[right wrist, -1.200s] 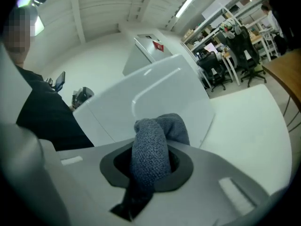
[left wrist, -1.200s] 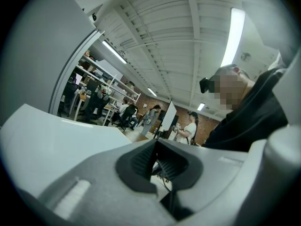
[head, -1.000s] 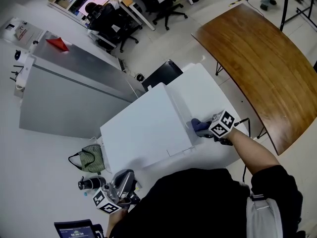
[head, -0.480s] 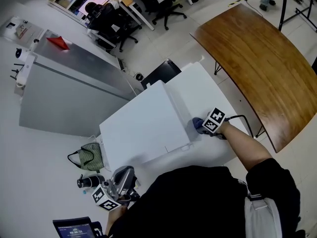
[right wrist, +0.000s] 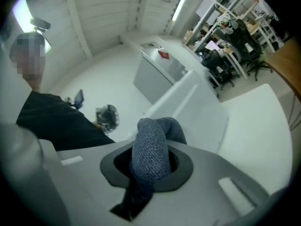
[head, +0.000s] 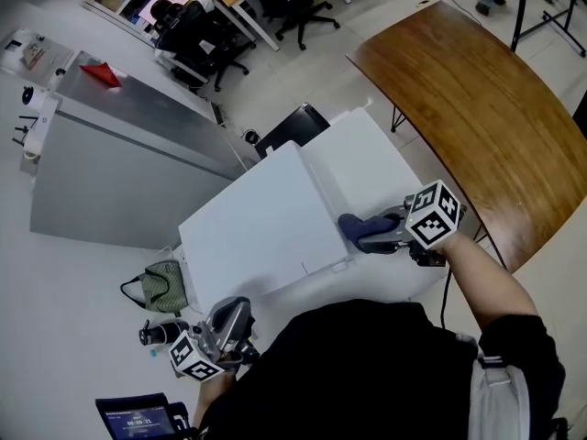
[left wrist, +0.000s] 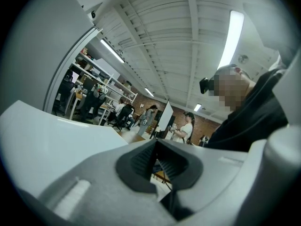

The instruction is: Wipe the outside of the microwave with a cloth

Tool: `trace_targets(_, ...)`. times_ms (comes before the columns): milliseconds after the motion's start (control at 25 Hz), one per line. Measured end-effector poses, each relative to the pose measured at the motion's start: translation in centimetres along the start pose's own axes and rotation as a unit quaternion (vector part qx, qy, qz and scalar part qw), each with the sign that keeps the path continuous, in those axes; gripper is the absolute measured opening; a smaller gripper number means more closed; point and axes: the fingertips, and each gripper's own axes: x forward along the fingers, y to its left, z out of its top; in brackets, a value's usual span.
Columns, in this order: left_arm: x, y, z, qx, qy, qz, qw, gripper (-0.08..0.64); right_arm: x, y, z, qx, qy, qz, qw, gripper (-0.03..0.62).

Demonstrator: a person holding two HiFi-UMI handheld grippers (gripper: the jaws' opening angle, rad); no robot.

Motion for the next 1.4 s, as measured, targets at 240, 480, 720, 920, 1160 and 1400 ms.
trace_targets(240, 0.6, -0.5, -0.1, 0.007, 0.007, -0.014, 0.9999, 0.003, 1.7, 2.6, -0.1, -0.008, 0.041, 0.053, 0.998, 0.052)
trace_targets(480, 0.3, -0.6, -0.3, 0.006, 0.007, -0.011, 0.9999, 0.003, 3.0, -3.3, -5.4, 0.037, 0.116, 0.019, 0.992, 0.052)
trace_targets(720, -0.3, -0.7, -0.3, 0.004, 0.001, -0.004, 1.0000, 0.003, 4.6, -9.6, -12.2, 0.082, 0.197, -0.035, 0.976, 0.052)
trace_targets(920, -0.5, -0.6, -0.2, 0.005, -0.003, 0.000, 1.0000, 0.003, 5.1, -12.0, -14.5, 0.093, 0.241, -0.064, 0.964, 0.052)
trace_targets(1160, -1.1, -0.5, -0.6, 0.003, -0.013, 0.002, 0.9999, 0.003, 5.2, -13.9, -16.2, 0.103, 0.264, -0.092, 0.955, 0.054)
trace_targets(1400, -2.9, -0.5, -0.6, 0.006, -0.026, 0.001, 0.9996, 0.003, 5.2, -14.4, -16.3, 0.130, 0.225, -0.108, 0.960, 0.052)
